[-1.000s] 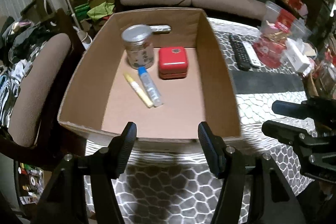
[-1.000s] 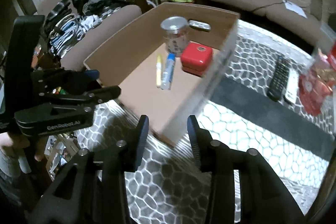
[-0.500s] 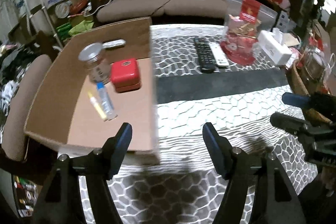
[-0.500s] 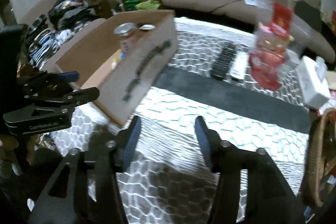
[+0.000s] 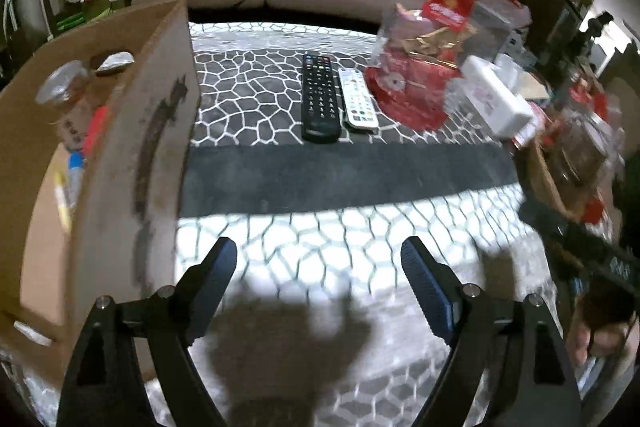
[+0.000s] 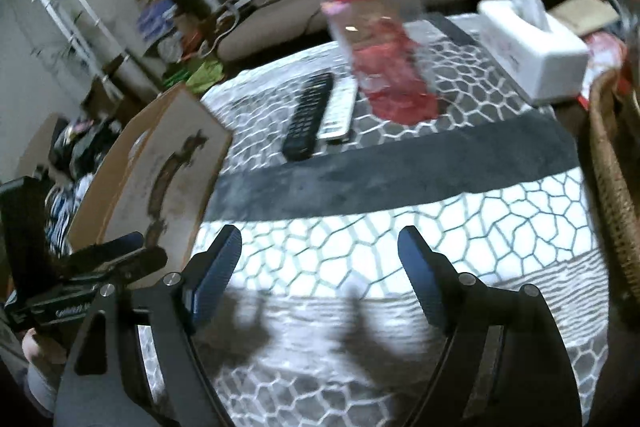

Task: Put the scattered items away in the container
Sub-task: 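Reach the left gripper to the black remote while the right gripper reaches the white remote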

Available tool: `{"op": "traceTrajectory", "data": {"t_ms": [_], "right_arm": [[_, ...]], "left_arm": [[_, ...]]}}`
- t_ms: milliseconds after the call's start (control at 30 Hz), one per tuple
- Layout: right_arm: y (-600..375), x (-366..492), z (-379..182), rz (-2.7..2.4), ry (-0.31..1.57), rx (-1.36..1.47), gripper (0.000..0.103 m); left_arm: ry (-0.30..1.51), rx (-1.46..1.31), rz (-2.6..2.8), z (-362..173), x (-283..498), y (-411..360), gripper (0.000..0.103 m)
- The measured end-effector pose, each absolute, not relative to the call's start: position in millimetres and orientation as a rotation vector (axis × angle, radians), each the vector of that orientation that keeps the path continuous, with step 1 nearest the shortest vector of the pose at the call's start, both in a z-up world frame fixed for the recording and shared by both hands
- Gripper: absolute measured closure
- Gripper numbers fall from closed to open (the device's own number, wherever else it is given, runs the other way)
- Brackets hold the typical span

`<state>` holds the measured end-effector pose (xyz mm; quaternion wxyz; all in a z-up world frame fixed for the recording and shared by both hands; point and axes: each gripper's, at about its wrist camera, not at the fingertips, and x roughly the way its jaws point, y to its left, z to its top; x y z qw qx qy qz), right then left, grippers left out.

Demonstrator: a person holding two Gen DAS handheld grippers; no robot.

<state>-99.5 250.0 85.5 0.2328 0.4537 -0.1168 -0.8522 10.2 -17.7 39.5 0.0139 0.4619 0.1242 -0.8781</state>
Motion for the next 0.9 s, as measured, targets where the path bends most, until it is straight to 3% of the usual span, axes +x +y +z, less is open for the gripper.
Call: {"op": "traceTrajectory", "data": {"t_ms": [333, 467, 900], "right_arm": [[276.6, -130.8, 40.3, -2.386, -0.356, 1.284, 0.024], [270.1, -137.1, 48.9, -2.372, -0.315, 1.257, 0.024], [269.2, -134.8, 51.4, -2.319, -0.311, 1.266, 0.024]], "left_arm": [[0.200, 1.358, -2.628, -10.9, -105.2, -8.3, 0.018], [0.151, 1.393, -2.604, -31.7, -142.3, -3.7, 0.018], [0.014, 1.384, -2.619, -50.7, -173.5, 11.0, 0.017]]}}
